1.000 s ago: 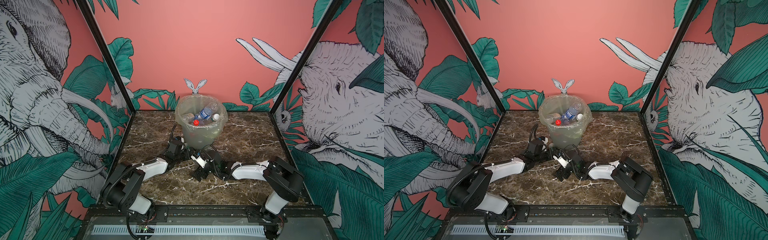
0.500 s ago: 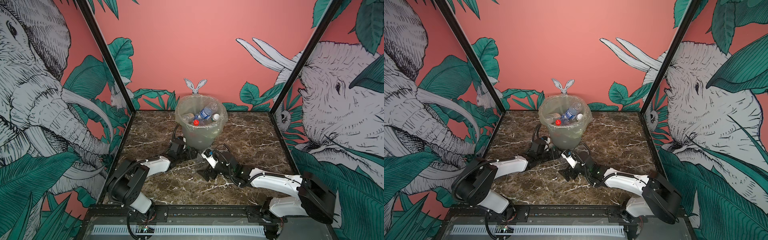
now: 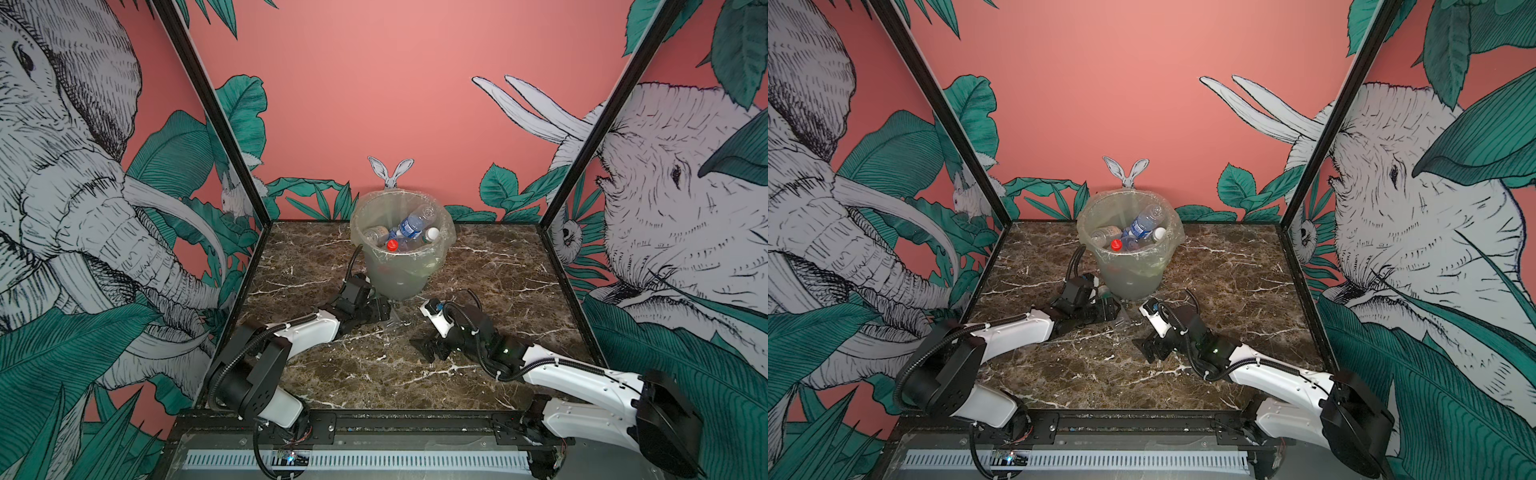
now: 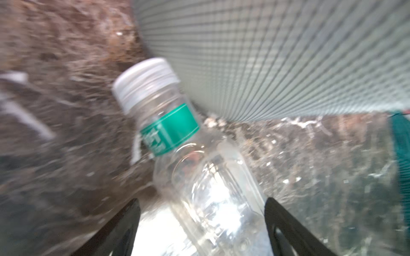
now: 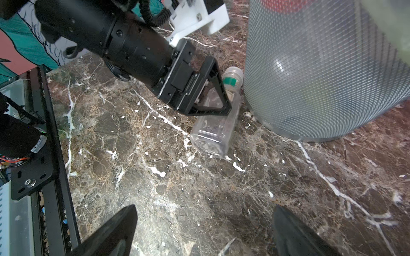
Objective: Throw the plastic bottles in the bin
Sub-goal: Pick up the plastic bottle from the center of the table.
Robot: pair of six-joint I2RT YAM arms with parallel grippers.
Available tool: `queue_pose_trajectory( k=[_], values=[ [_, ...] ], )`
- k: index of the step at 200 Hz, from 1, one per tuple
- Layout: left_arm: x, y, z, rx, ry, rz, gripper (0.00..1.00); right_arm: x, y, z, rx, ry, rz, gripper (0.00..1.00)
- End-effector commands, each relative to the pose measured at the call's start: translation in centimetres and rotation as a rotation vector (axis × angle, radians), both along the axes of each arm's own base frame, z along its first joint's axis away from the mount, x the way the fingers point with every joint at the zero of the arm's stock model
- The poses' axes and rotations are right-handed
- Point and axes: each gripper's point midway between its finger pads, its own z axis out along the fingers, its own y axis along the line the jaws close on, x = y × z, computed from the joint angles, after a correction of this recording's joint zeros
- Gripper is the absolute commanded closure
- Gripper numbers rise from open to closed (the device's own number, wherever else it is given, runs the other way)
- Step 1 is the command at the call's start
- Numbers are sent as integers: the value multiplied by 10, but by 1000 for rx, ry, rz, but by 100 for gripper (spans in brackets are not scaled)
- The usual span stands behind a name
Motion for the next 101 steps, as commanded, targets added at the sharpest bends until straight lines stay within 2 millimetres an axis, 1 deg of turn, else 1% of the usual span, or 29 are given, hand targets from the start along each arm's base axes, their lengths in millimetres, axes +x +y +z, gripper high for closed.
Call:
queue_pose_trajectory(
  k=[1, 21, 35, 69, 101],
  values=[
    [-15, 25, -10, 174, 47, -31, 12, 4, -7, 2, -15, -22, -16, 3],
    [-21, 29, -13, 193, 61, -46, 12, 4, -8, 3, -12, -22, -18, 3],
    [-24, 31, -12, 192, 58, -48, 13, 3, -9, 5, -9, -24, -20, 3],
    [-23, 41, 4, 237, 2, -50, 17, 3, -16, 4, -30, -33, -34, 3],
    [-17, 29, 23, 152, -88, -61, 16, 5, -25, 6, -39, -36, -50, 3]
  ],
)
